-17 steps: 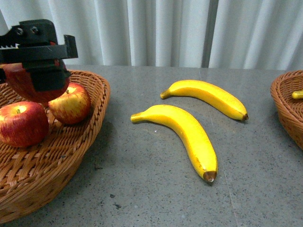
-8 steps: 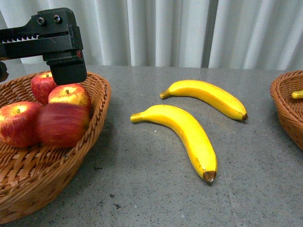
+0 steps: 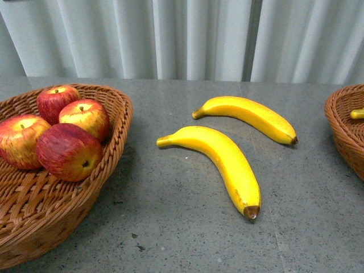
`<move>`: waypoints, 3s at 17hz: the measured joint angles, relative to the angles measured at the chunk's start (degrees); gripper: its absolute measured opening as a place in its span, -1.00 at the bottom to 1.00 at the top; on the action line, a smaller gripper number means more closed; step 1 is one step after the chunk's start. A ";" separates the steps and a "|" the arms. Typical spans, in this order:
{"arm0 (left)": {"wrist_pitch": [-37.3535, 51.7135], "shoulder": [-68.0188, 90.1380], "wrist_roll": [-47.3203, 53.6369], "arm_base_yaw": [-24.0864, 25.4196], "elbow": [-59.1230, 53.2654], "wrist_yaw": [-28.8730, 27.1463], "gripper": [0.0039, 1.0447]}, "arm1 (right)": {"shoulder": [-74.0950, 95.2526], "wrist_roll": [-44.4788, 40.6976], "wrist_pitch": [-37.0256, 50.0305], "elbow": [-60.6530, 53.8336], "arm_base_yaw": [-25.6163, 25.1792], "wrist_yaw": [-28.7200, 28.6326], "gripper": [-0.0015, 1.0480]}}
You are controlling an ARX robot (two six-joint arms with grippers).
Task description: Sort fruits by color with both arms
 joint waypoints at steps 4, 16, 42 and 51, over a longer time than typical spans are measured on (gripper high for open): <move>-2.64 -22.43 5.88 9.22 -14.84 9.64 0.25 | 0.00 0.00 -0.02 0.00 0.00 0.02 0.87; -4.15 -40.17 6.91 28.41 -30.38 28.79 -0.98 | 0.00 0.00 0.00 0.00 0.00 0.02 0.87; -17.73 -57.79 6.97 27.96 -34.36 29.55 -0.95 | 0.00 0.02 0.02 0.00 0.00 0.02 0.87; -17.73 -57.79 7.15 27.96 -34.36 29.55 0.86 | 0.00 0.00 0.00 0.02 0.00 0.02 0.87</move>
